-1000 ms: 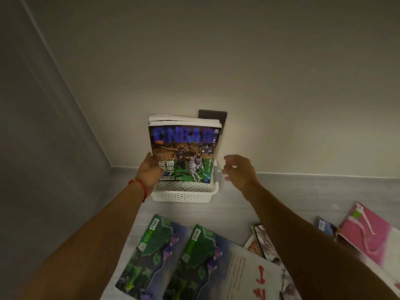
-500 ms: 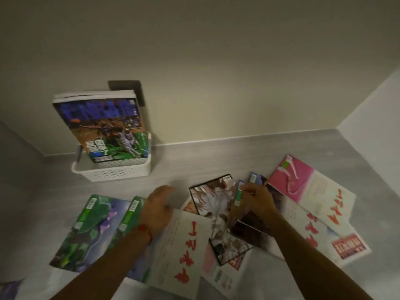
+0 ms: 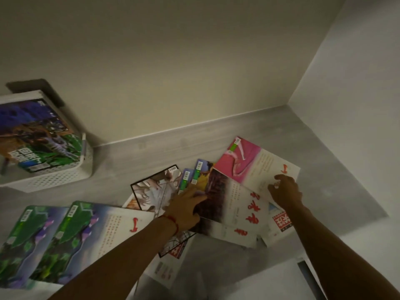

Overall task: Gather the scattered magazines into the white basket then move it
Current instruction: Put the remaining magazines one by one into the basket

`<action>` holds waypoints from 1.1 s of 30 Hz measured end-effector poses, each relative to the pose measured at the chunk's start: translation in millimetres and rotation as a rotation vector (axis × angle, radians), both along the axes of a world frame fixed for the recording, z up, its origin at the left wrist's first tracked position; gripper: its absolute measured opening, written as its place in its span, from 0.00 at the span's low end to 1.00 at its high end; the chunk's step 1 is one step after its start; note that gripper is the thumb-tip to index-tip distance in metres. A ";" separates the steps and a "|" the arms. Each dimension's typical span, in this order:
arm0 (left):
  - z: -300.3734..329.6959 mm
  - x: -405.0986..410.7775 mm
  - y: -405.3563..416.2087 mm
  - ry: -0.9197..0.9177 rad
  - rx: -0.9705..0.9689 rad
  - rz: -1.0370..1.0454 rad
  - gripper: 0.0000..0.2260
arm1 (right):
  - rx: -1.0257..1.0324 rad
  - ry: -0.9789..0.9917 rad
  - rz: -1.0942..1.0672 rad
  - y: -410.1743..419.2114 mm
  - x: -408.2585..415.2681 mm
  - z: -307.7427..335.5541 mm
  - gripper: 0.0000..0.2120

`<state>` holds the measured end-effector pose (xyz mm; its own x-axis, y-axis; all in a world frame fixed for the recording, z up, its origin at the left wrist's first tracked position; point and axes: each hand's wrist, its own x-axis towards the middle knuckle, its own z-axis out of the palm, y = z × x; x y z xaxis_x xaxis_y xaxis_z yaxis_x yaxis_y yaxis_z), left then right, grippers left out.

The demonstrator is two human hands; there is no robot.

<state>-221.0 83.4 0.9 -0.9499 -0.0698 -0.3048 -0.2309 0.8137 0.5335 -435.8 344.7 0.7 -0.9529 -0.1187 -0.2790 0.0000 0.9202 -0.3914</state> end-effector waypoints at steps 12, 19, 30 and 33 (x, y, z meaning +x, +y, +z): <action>-29.5 -38.9 32.1 -0.228 -0.295 0.025 0.28 | 0.006 -0.110 0.198 29.4 -121.7 -29.9 0.24; -33.8 -36.0 32.1 -0.280 -0.315 0.013 0.30 | 0.179 -0.001 0.080 40.5 -133.9 -56.6 0.30; 28.3 -65.5 46.0 0.222 -0.101 0.259 0.23 | -0.866 -0.190 0.199 65.1 -120.8 44.2 0.09; 73.2 -93.1 51.8 0.517 -0.154 0.271 0.25 | -0.912 -0.189 0.368 57.3 -116.4 77.6 0.09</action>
<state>-314.2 135.2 74.1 -0.9145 -0.3369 0.2241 -0.1833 0.8387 0.5128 -552.2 402.1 78.3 -0.7634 -0.6413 -0.0775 -0.0892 0.2235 -0.9706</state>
